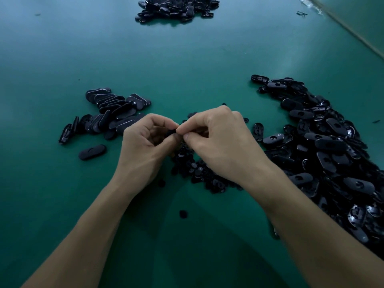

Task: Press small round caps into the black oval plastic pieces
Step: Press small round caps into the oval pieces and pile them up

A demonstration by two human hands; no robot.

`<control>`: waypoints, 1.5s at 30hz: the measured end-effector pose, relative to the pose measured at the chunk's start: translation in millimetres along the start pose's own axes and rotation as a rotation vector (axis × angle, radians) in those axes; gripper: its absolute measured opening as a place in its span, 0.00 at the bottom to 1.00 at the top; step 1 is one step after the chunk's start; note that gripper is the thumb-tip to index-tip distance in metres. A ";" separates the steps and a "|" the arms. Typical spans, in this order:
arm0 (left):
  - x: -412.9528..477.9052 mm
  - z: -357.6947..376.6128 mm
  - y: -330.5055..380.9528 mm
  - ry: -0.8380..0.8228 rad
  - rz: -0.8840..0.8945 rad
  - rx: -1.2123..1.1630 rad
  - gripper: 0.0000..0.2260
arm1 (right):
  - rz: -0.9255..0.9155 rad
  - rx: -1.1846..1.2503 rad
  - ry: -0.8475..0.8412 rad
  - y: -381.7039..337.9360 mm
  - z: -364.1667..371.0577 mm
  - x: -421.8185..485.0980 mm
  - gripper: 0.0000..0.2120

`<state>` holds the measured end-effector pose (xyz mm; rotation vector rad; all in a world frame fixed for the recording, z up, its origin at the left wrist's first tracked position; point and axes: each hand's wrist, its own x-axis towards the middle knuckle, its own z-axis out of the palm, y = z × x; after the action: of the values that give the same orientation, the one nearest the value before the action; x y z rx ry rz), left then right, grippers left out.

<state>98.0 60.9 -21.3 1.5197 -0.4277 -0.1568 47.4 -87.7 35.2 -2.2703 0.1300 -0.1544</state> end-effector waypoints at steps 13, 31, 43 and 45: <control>1.1 -0.8 -0.2 0.016 -0.061 -0.153 0.06 | -0.065 0.056 -0.019 13.2 -6.5 8.5 0.07; -0.3 2.5 2.2 0.049 -0.085 -0.127 0.07 | -0.031 0.118 -0.006 15.6 -5.3 8.4 0.04; -2.2 4.2 4.8 0.087 -0.017 -0.058 0.06 | -0.022 0.137 -0.050 20.4 -9.6 9.4 0.06; -2.0 3.9 3.6 0.091 -0.007 -0.031 0.08 | -0.024 0.130 -0.046 19.9 -9.1 9.7 0.06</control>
<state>94.2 58.2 -18.1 1.4921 -0.3459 -0.0983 54.8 -108.8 26.6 -2.1445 0.0665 -0.1195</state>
